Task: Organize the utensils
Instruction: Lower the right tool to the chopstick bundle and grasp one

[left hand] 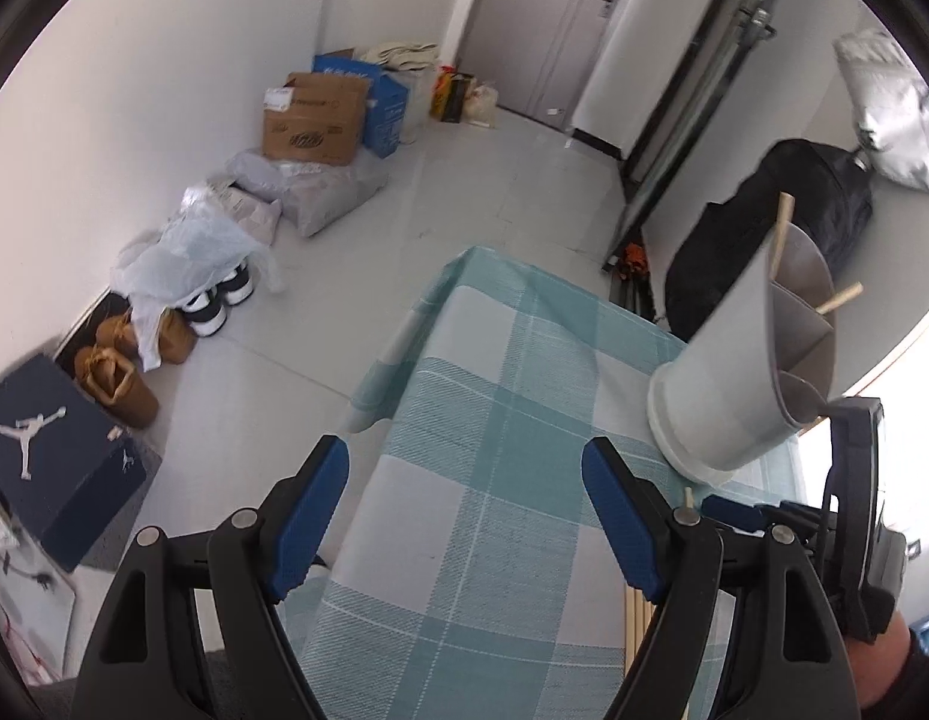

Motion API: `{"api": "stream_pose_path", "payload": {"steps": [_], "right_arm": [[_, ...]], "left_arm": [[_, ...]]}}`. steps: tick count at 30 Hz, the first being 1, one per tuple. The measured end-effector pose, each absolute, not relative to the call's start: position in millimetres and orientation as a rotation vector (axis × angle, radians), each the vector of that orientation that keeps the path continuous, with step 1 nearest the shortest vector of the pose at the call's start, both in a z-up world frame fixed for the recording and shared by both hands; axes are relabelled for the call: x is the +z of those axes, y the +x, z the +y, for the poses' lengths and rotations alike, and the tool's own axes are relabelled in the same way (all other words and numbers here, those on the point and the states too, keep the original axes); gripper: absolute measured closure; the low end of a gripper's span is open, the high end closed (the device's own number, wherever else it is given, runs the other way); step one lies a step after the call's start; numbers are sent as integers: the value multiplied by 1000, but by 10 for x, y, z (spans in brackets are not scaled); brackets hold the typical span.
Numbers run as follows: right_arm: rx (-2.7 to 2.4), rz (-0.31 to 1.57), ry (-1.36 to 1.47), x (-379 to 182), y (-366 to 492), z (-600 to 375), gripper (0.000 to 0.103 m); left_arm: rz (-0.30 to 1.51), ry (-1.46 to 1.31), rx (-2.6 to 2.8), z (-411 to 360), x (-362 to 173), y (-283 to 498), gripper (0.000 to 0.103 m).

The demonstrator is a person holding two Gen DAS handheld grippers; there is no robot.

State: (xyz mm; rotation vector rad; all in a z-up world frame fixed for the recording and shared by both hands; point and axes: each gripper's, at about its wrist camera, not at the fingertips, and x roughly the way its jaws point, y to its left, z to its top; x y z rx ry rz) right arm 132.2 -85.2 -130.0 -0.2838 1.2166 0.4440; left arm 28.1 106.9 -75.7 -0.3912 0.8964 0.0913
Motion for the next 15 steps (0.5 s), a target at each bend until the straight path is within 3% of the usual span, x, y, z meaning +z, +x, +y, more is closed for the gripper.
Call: {"api": "stream_pose_path", "payload": {"steps": [2,5,15], "right_arm": [[427,1212,-317,-1300,1305,-841,89],[428,1217,-293,-1291,1276,-906,95],[454,1171,-106,-987,1296,-1268,98]], "left_arm": [[907,-421,90,1100,-774,291,26],[911,-438,90,1113,-783,286,26],[924,-407,98,1049,-813,298,26]]}}
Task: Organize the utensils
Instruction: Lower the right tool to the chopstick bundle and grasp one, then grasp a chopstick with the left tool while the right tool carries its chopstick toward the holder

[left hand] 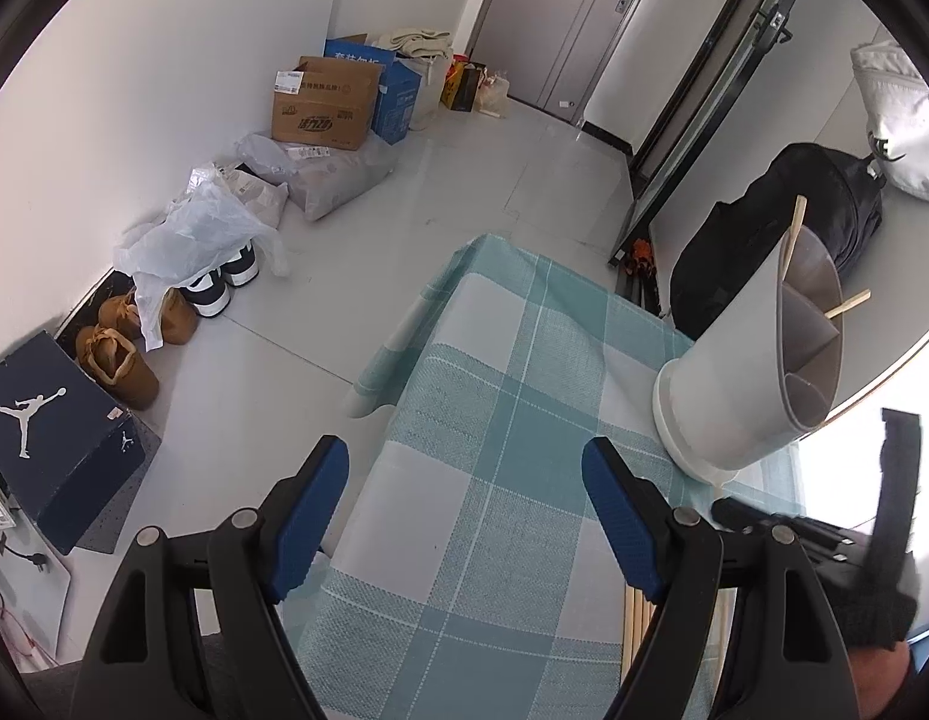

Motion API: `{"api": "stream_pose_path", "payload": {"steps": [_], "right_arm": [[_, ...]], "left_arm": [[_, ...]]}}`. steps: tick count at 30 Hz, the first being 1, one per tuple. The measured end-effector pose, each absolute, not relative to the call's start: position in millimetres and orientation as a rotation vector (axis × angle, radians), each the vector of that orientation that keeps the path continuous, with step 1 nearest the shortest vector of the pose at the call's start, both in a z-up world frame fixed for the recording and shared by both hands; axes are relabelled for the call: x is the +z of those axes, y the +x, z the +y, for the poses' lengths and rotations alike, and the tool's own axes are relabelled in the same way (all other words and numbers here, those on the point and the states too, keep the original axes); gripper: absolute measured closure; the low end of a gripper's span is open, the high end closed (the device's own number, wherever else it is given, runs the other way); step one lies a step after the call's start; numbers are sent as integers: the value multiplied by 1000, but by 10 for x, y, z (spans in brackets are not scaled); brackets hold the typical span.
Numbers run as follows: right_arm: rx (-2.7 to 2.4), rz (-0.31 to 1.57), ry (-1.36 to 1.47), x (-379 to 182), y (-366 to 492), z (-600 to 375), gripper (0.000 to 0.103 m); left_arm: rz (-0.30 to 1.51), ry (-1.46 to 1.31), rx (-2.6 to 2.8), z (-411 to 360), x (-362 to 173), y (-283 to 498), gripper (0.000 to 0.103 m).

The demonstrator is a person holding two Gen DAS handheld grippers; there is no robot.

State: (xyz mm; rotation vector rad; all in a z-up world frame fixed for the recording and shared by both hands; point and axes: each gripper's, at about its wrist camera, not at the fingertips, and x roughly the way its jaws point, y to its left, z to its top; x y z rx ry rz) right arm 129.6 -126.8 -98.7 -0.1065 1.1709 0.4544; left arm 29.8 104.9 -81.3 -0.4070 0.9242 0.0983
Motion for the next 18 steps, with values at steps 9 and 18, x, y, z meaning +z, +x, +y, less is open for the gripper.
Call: {"api": "stream_pose_path", "payload": {"steps": [9,18], "right_arm": [[565,1044,168,-593,1153,-1628,98],[607,992,472,-599,1097,-2116,98]], "left_arm": [[1080,-406,-23,795,-1002,369,26],[1208,-310,-107,366,-1164,403,26]]}}
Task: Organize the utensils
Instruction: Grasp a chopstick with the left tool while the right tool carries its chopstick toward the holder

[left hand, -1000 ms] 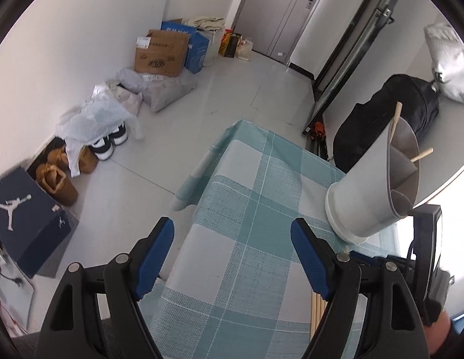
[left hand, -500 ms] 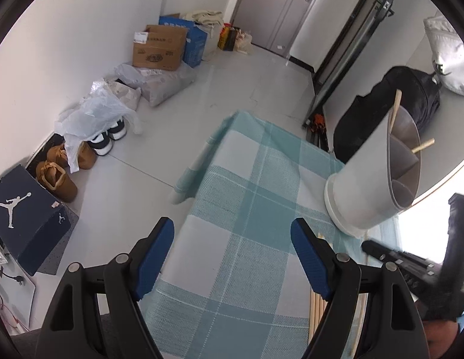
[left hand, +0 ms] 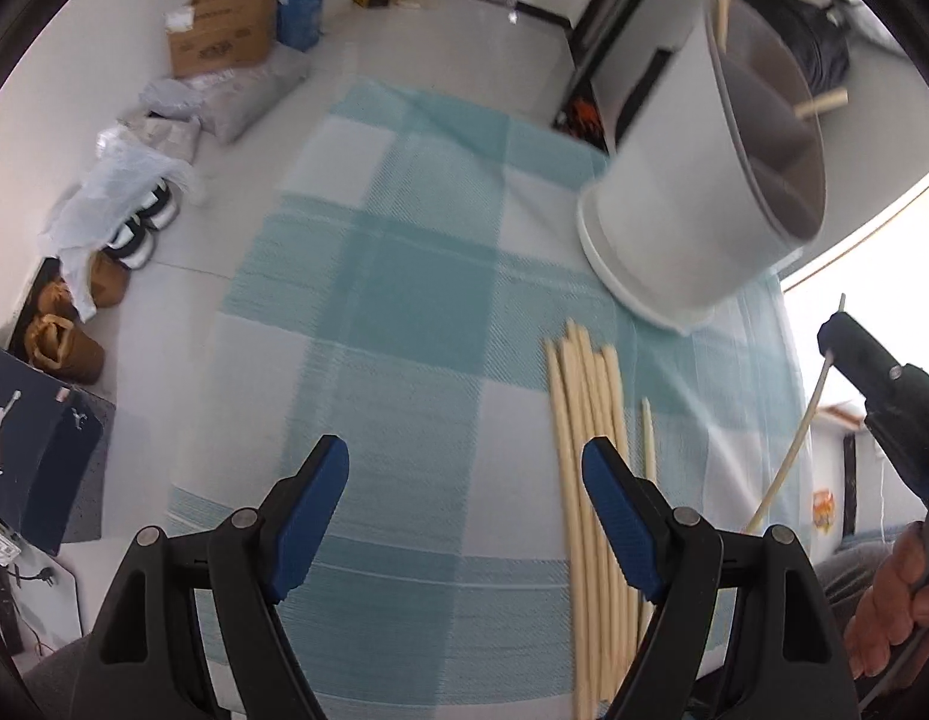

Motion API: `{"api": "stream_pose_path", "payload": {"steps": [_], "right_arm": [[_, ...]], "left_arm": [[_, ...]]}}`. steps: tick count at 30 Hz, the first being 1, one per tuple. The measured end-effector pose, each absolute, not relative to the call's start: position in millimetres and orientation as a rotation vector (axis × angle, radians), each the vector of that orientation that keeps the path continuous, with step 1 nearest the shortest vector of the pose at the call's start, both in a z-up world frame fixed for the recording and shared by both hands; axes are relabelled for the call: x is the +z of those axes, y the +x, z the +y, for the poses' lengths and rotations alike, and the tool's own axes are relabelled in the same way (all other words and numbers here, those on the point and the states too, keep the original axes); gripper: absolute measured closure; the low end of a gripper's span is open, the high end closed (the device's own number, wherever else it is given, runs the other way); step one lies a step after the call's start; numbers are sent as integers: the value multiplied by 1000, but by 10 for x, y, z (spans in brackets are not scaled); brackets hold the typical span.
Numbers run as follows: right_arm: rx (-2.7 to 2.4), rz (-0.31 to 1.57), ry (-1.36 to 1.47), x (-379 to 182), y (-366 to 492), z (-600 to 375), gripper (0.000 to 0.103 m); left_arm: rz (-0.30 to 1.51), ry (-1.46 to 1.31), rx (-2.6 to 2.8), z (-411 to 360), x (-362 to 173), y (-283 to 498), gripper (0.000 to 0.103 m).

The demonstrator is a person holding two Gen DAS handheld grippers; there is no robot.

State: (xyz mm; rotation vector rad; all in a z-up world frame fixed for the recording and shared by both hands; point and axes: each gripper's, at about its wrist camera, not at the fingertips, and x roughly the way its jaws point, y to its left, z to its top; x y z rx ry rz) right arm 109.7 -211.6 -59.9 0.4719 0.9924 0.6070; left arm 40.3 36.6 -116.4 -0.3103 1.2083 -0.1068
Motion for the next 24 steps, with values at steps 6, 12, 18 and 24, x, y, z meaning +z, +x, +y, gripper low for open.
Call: {"api": "stream_pose_path", "payload": {"steps": [6,12,18,24], "right_arm": [[612,972,569,-690,1059,-2397,98],[627,949,614,-701,1014,-2526,98],[638,922,653,-690,919,-2638,98],[632,886,610,-581,887,-2674,98]], "left_arm": [[1236,-215,-81,190,-1212,393,26],[1233,-78,-46,46,-1222,358,26],[1254,-59,14,27,-1214,395,24],[1281,-18,42,-29,-1254,451,25]]}}
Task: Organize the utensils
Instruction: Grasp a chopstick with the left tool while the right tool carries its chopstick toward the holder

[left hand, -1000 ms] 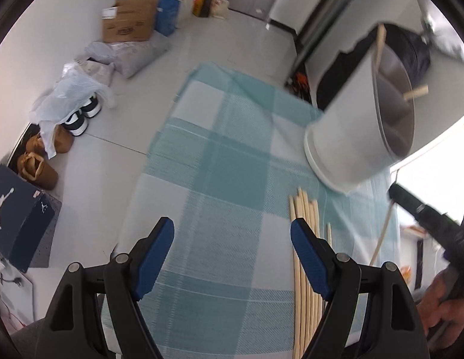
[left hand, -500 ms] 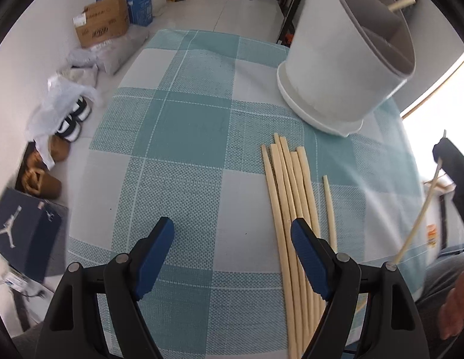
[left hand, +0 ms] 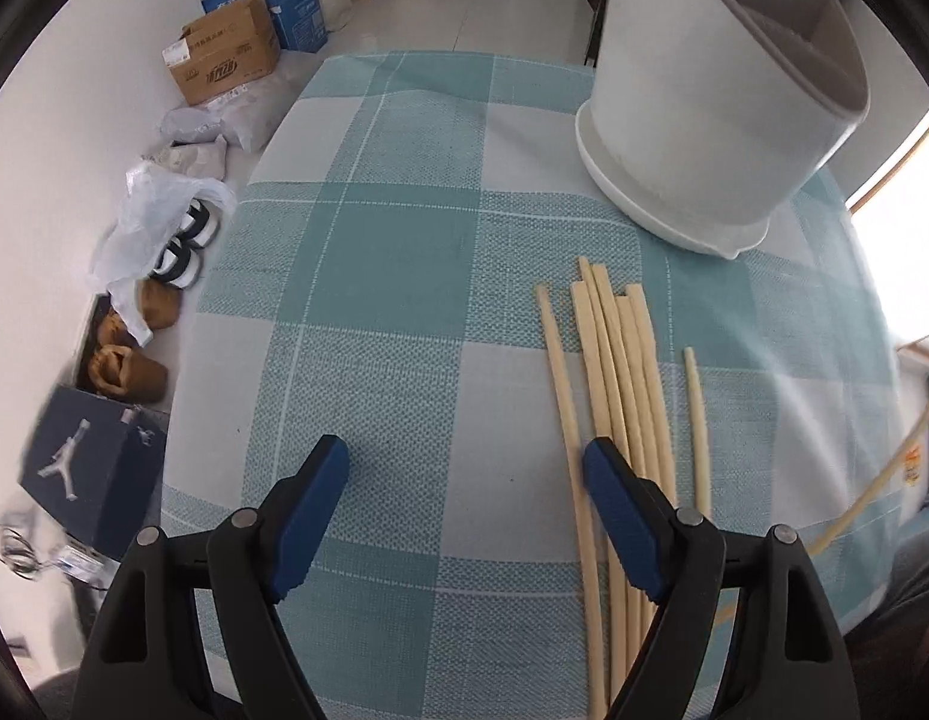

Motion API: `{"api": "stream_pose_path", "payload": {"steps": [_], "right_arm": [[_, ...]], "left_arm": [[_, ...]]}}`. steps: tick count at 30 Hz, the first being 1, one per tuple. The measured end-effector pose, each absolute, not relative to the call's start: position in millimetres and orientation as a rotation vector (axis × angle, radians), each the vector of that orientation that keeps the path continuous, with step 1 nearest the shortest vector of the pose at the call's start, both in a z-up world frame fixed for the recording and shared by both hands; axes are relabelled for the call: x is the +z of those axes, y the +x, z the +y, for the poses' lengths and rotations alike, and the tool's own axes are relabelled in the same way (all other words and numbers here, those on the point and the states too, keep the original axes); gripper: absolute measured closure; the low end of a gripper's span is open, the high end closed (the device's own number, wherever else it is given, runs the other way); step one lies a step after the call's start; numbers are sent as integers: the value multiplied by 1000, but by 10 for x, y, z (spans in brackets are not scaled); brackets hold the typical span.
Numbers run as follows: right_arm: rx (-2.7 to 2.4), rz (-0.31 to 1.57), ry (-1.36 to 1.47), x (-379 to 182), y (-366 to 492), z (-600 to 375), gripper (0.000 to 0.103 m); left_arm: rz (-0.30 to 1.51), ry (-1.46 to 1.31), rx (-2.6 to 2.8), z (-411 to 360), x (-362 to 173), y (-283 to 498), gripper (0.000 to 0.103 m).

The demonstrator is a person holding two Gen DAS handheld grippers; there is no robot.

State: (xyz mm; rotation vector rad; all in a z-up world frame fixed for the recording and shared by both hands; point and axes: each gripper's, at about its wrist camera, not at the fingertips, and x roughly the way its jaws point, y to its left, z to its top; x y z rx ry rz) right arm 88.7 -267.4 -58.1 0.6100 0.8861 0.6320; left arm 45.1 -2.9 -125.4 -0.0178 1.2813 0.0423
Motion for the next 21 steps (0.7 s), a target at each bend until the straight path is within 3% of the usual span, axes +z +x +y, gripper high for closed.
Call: {"api": "stream_pose_path", "payload": {"steps": [6,9,11,14,17,21], "right_arm": [[616,874,595,-560,867,-2733,98],[615,873,589,-556,873,-2743,98],[615,867,589,-544,881,-2753,98],[616,858,599,-520,886,-2790,98],[610,851,604,-497,894,-2814,98],[611,844,603,-479,887,-2824,98]], "left_arm": [[1295,-9,35,-23,-1309,593,27],[1298,-13,28,-30,-1290,634,42],[1313,3,5,-91,-1269,645,66],[1331,32,-23,-227,-1248,663,89],[1343,43,-28,-271,-1242,685,99],[1339,30,-11,-256,-1244,698,100]]}}
